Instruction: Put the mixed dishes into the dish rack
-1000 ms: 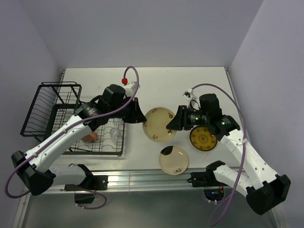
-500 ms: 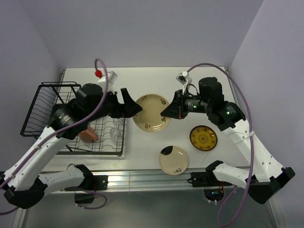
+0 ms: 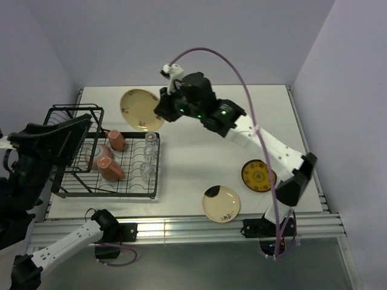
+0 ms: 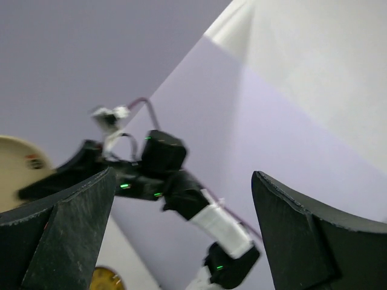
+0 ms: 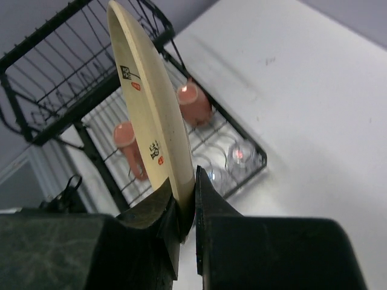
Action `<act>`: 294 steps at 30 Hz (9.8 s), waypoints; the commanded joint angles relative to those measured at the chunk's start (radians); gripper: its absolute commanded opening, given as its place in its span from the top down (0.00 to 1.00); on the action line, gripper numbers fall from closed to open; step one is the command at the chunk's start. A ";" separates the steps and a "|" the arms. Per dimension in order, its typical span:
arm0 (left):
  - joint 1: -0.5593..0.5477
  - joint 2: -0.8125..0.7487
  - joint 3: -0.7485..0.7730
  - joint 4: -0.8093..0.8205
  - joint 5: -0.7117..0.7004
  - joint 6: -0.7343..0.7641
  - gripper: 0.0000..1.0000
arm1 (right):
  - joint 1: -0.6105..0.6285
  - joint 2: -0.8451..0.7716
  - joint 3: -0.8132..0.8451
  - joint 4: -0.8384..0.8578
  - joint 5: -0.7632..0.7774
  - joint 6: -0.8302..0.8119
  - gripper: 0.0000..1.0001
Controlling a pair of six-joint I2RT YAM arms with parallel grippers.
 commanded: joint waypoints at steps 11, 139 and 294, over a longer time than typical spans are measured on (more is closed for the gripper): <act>0.003 -0.052 -0.059 0.308 0.199 -0.049 0.01 | 0.264 0.358 0.583 0.064 0.199 -0.281 1.00; 0.003 -0.010 -0.061 0.742 0.351 -0.264 0.01 | 0.410 0.816 0.720 0.544 0.222 -0.443 1.00; -0.357 1.382 -0.182 -0.105 0.313 0.050 0.65 | -0.436 -1.129 -0.954 -0.431 0.259 0.565 0.00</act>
